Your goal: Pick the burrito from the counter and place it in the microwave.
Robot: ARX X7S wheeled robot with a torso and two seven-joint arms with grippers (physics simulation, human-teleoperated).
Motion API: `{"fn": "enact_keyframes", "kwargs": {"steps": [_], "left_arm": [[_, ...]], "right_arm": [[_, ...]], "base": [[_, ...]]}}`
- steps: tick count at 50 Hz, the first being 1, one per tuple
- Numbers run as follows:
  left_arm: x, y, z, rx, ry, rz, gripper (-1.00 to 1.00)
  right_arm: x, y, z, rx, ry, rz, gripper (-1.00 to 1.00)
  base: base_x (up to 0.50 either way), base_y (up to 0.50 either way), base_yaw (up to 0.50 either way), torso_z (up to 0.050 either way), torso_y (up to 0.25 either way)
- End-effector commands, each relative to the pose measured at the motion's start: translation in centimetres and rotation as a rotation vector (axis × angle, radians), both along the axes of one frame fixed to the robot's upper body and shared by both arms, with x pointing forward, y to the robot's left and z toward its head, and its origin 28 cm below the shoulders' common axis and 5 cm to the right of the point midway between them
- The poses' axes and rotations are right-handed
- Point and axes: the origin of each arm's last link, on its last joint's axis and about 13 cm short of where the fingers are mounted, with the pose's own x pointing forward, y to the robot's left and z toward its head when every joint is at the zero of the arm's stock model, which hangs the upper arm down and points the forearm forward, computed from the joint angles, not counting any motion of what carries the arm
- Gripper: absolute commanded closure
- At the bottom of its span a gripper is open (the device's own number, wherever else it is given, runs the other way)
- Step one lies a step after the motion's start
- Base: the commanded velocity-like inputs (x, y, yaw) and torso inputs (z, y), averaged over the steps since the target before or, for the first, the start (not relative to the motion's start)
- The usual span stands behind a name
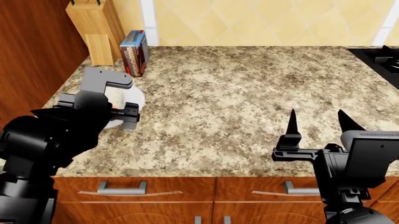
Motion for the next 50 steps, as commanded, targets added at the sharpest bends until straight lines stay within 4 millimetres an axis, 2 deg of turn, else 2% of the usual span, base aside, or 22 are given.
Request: {"fn": "enact_keyframes", "kwargs": {"steps": [1, 15, 38, 39, 50], "left_arm": [[1.3, 0.0, -0.2, -0.003, 0.006, 0.014, -1.00], [2.4, 0.1, -0.7, -0.008, 0.034, 0.034, -1.00], [2.3, 0.2, -1.0, -0.028, 0.075, 0.060, -1.00], [2.3, 0.2, -1.0, -0.028, 0.070, 0.063, 1.00], [2.1, 0.2, -0.6, -0.033, 0.026, 0.044, 1.00]], "right_arm": [[0.0, 0.1, 0.1, 0.004, -0.003, 0.006, -1.00], [0.0, 0.0, 0.0, 0.008, -0.002, 0.007, -1.00], [-0.1, 0.0, -0.3, 0.014, 0.005, 0.009, -1.00], [-0.1, 0.0, -0.3, 0.014, 0.005, 0.009, -1.00], [-0.1, 0.0, -0.4, 0.015, 0.006, 0.007, -1.00]], "base": [[0.00, 0.00, 0.00, 0.000, 0.000], [0.00, 0.00, 0.00, 0.000, 0.000], [0.00, 0.00, 0.00, 0.000, 0.000], [0.00, 0.00, 0.00, 0.000, 0.000], [0.00, 0.00, 0.00, 0.000, 0.000]]}}
